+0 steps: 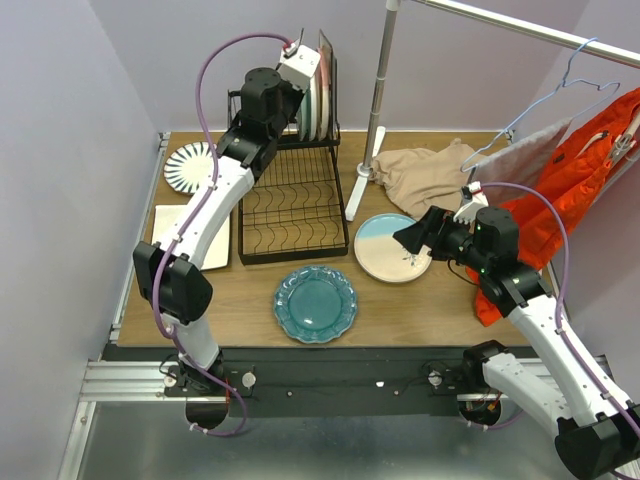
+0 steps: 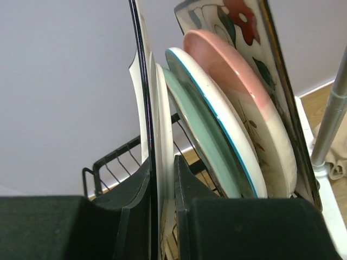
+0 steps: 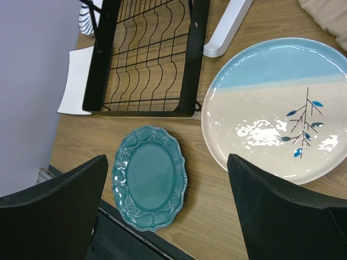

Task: Unload the plates from the dish rack
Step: Unload the plate from the dish rack.

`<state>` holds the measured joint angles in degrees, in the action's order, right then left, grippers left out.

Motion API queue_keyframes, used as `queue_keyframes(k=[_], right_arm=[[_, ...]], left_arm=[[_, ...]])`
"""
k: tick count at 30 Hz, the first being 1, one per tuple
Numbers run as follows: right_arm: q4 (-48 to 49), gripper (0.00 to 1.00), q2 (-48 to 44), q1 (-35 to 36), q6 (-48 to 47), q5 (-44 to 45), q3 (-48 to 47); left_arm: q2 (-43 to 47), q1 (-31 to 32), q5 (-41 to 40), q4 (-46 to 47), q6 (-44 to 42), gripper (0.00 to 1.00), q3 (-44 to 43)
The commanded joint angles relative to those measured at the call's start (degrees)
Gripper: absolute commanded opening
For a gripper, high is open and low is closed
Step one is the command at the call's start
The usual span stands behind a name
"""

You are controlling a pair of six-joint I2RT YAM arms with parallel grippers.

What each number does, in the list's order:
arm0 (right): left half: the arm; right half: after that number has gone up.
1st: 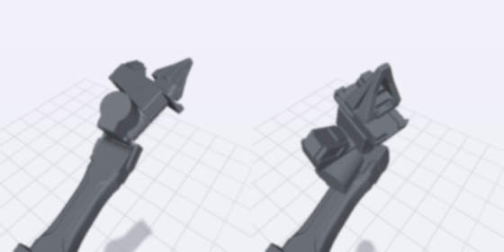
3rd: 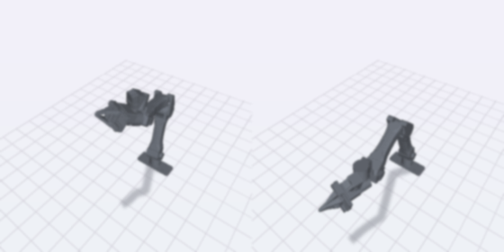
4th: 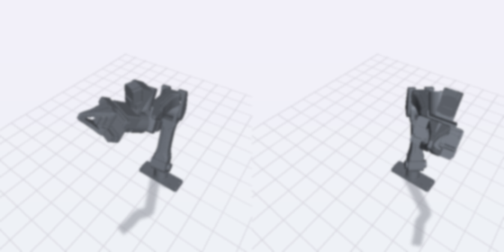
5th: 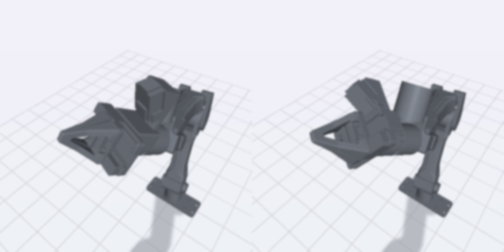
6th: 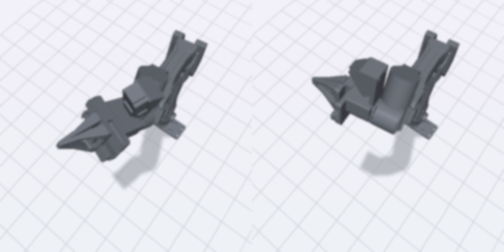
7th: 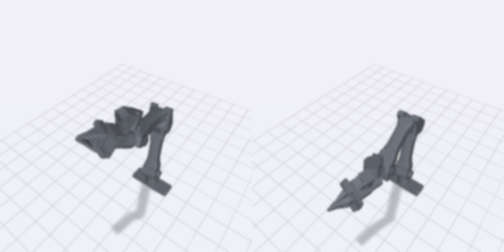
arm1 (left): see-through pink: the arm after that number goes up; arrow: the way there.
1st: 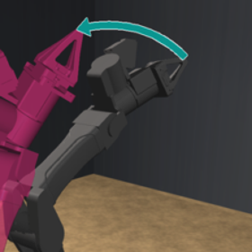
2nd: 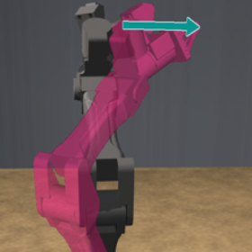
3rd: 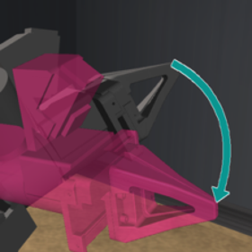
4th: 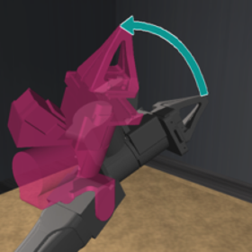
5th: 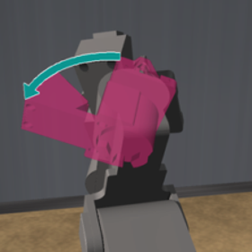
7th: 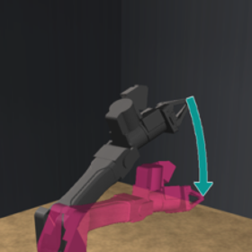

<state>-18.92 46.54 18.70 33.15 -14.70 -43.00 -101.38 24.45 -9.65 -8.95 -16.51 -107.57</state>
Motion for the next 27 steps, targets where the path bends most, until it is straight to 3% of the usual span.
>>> queue_keyframes(k=[1,14,27], right_arm=[[1.4,0.99,-0.2,0.0,0.6,0.5,-0.1],[1.4,0.99,-0.1,0.0,1.5,-0.6,0.6],[1.3,0.98,-1.4,-0.1,3.1,-2.5,0.9]], left_arm=[[8.9,3.5,-4.2,18.0,-11.9,0.00,1.7],[14.6,6.0,-7.3,21.2,-15.8,0.00,6.2],[20.3,6.5,-25.0,11.3,-12.8,0.00,7.8]])
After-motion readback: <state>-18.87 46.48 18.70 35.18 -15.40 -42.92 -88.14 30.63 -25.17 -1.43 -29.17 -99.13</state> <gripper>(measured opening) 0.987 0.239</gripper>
